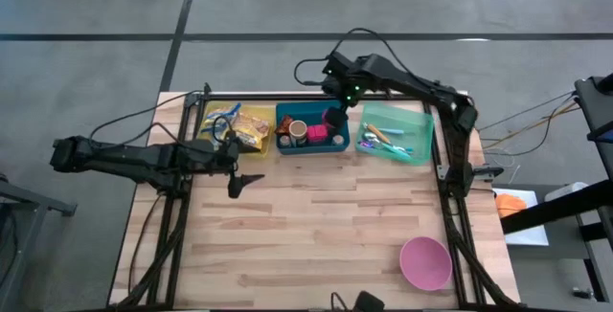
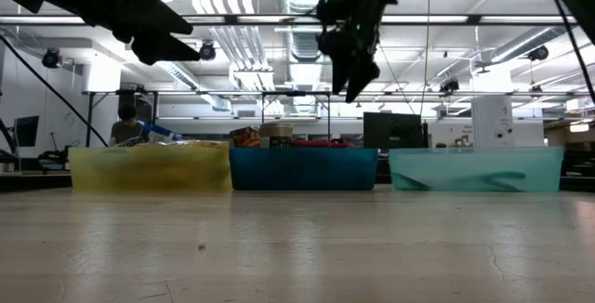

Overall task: Pick & Place Food Item
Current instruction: Return to Home Position

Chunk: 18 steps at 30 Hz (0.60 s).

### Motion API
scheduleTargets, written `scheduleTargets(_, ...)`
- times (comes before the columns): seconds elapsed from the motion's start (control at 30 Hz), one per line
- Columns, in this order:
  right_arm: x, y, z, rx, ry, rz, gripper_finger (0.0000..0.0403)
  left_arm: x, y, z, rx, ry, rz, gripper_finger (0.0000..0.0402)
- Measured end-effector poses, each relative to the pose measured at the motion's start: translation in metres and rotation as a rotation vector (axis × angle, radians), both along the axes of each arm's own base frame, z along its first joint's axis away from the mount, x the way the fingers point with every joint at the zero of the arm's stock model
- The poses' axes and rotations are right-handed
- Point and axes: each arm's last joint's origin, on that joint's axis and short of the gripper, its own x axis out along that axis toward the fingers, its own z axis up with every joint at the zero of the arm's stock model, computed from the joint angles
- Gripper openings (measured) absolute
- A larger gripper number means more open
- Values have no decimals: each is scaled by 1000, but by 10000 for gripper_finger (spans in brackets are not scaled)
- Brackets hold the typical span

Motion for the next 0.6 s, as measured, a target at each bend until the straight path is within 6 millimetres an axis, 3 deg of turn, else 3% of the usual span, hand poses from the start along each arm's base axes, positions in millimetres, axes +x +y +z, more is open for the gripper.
scheduleTargets(0.17, -14, 21, 24, -69, -134, 17, 363, 0, 0, 2, -2, -6, 9, 397)
scheduleTargets(0.3, -37, 35, 36, -130, -271, 2, 364, 1, 0, 4, -4, -32, 8, 397)
scheduleTargets(0.47, -69, 66, 40, -138, -494, 56, 364, 5, -2, 18, -115, -197, 14, 397)
scheduleTargets(0.6, -93, 89, 41, -147, -656, 153, 364, 6, -1, 21, 0, -206, 13, 397)
